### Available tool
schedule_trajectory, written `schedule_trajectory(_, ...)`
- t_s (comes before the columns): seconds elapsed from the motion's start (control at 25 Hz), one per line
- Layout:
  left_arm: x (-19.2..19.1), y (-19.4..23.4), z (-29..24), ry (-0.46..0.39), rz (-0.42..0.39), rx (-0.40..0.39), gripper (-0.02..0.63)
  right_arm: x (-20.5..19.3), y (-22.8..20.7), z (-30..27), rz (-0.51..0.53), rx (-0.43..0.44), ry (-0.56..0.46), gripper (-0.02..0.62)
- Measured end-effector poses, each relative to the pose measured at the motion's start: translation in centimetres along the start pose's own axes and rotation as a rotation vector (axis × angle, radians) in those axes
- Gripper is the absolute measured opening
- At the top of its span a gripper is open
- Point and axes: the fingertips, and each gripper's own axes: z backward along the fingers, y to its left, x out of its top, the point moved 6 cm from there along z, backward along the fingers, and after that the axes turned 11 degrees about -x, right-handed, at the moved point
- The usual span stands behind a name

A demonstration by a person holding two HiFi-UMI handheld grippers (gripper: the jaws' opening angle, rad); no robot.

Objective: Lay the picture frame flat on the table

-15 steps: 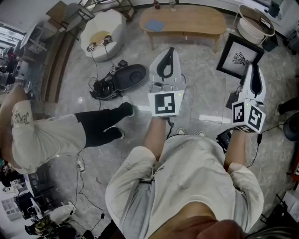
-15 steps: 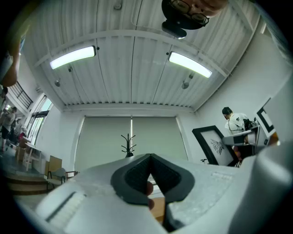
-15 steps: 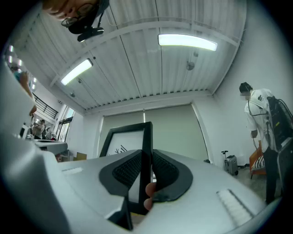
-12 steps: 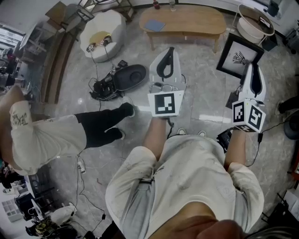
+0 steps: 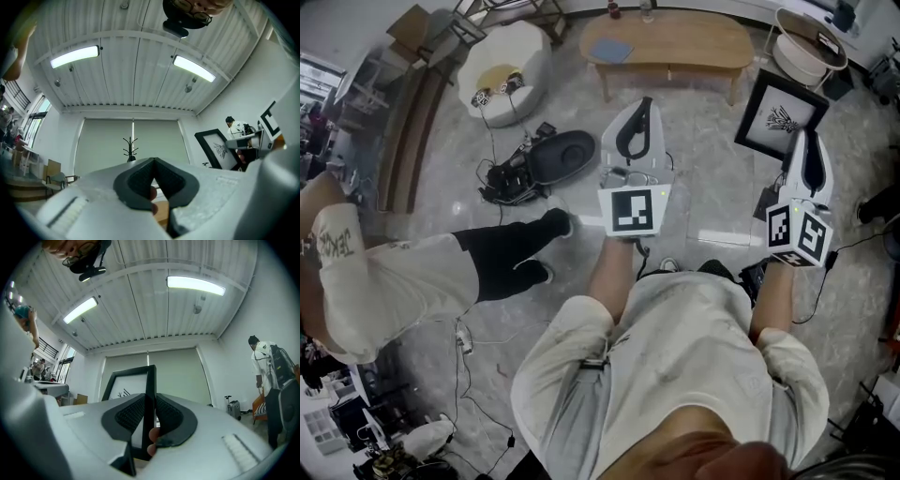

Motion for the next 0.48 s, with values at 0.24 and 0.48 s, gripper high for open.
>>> schedule_trajectory(0.24,-0.5,0.9,0.5,0.03,0.009,-0.015,0.005,0.0,1.5,0.6,0.016,-0.009,0.0,0.074)
schedule_trajectory(0.48,-0.8,1.2,0.2,0.026,0.017,-0.018,0.005,-0.2,1.5,0.0,0.016,-0.015,-0.001,0.075)
